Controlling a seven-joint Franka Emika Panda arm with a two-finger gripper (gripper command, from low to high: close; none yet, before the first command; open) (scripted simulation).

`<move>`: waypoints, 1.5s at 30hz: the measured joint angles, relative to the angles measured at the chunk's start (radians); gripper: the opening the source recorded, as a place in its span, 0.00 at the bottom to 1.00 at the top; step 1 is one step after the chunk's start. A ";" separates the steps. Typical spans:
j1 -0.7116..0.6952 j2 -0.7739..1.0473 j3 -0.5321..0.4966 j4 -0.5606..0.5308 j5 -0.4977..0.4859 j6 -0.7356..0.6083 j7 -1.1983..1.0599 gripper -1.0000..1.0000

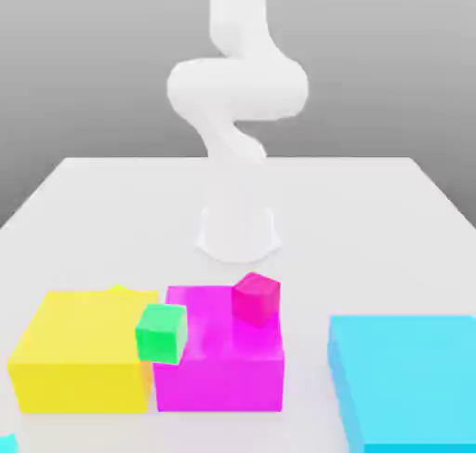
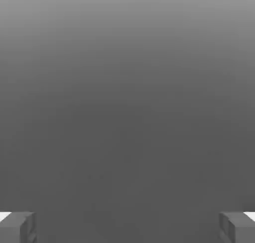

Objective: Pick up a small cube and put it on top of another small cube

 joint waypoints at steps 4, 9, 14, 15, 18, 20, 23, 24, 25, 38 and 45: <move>-0.054 0.151 -0.001 0.031 -0.007 0.027 0.082 0.50; -0.110 0.333 -0.010 0.069 -0.017 0.060 0.182 0.50; -0.154 0.514 -0.033 0.107 -0.023 0.093 0.278 0.50; -0.161 0.550 -0.039 0.114 -0.023 0.099 0.296 0.50; -0.192 0.659 -0.056 0.137 -0.017 0.118 0.348 0.50; -0.216 0.731 -0.066 0.152 -0.010 0.132 0.380 0.50; -0.238 0.840 -0.079 0.175 0.005 0.152 0.425 0.50; -0.244 0.877 -0.084 0.182 0.012 0.158 0.439 0.50; -0.250 0.913 -0.090 0.190 0.020 0.164 0.452 0.50; -0.334 1.345 -0.107 0.284 0.131 0.312 0.533 0.00; -0.332 1.327 -0.110 0.280 0.131 0.298 0.534 0.00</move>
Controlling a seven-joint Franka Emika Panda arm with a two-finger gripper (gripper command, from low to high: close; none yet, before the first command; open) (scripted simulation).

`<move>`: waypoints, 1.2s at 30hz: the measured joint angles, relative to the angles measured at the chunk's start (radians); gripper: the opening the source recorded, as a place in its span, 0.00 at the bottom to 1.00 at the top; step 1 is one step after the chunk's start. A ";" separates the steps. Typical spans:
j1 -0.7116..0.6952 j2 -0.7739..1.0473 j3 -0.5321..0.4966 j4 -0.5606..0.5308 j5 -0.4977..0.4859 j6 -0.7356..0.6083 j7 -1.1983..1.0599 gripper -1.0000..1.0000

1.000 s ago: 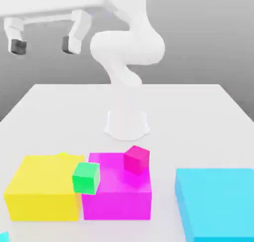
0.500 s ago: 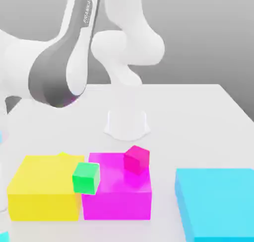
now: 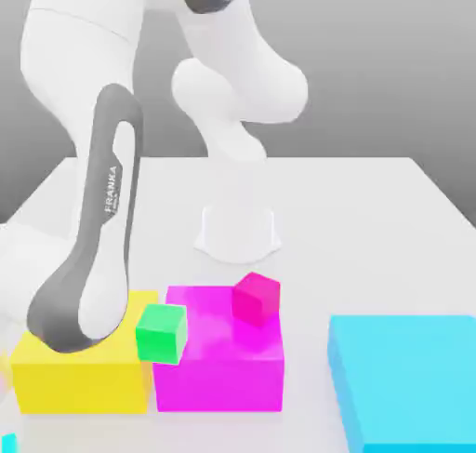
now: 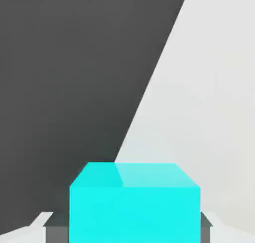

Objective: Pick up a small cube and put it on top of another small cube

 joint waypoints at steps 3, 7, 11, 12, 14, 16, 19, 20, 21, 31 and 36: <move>0.014 -0.097 -0.013 -0.028 -0.017 -0.069 0.007 0.00; 0.059 -0.243 0.011 -0.132 -0.058 -0.108 -0.036 0.00; 0.100 -0.389 0.049 -0.245 -0.092 -0.139 -0.093 0.00; 0.110 -0.425 0.059 -0.273 -0.098 -0.147 -0.108 0.00; 0.129 -0.498 0.081 -0.330 -0.106 -0.162 -0.142 0.00; 0.159 -0.571 0.100 -0.387 -0.112 -0.178 -0.177 0.00; 0.207 -0.679 0.117 -0.472 -0.112 -0.202 -0.237 0.00; 0.217 -0.715 0.121 -0.500 -0.111 -0.210 -0.257 0.00; 0.227 -0.752 0.125 -0.529 -0.111 -0.217 -0.277 0.00; 0.367 -1.097 0.174 -0.808 -0.079 -0.284 -0.492 0.00; 0.372 -0.985 0.188 -0.875 -0.075 -0.104 -0.508 0.00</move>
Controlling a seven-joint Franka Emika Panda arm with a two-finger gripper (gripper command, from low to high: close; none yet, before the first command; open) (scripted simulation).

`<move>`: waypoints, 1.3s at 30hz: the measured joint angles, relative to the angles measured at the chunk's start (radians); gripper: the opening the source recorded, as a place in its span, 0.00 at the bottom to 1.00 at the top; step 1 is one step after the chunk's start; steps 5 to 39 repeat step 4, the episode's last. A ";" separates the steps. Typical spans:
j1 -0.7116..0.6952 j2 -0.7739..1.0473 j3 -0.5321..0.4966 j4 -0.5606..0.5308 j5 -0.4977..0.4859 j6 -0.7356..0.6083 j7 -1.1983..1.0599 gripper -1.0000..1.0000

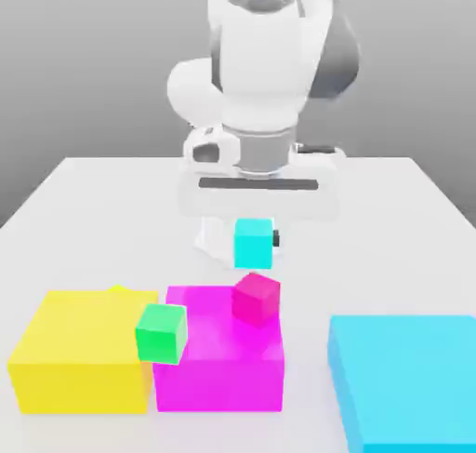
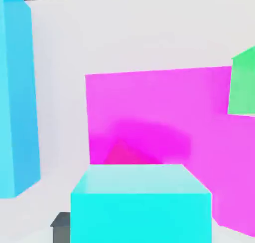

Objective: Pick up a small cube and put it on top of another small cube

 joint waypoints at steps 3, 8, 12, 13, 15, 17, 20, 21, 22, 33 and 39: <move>-0.001 0.023 0.002 -0.008 0.000 0.032 0.000 1.00; -0.001 0.023 0.002 -0.008 0.000 0.032 0.000 1.00; -0.001 0.023 0.002 -0.008 0.000 0.032 0.000 1.00; -0.001 0.023 0.002 -0.008 0.000 0.032 0.000 1.00; -0.001 0.023 0.002 -0.008 0.000 0.032 0.000 1.00; -0.001 0.023 0.002 -0.008 0.000 0.032 0.000 1.00; -0.001 0.023 0.002 -0.008 0.000 0.032 0.000 1.00; -0.001 0.023 0.002 -0.008 0.000 0.032 0.000 1.00; -0.001 0.023 0.002 -0.008 0.000 0.032 0.000 1.00; -0.001 0.023 0.002 -0.008 0.000 0.032 0.000 1.00; -0.001 0.023 0.002 -0.008 0.000 0.032 0.000 1.00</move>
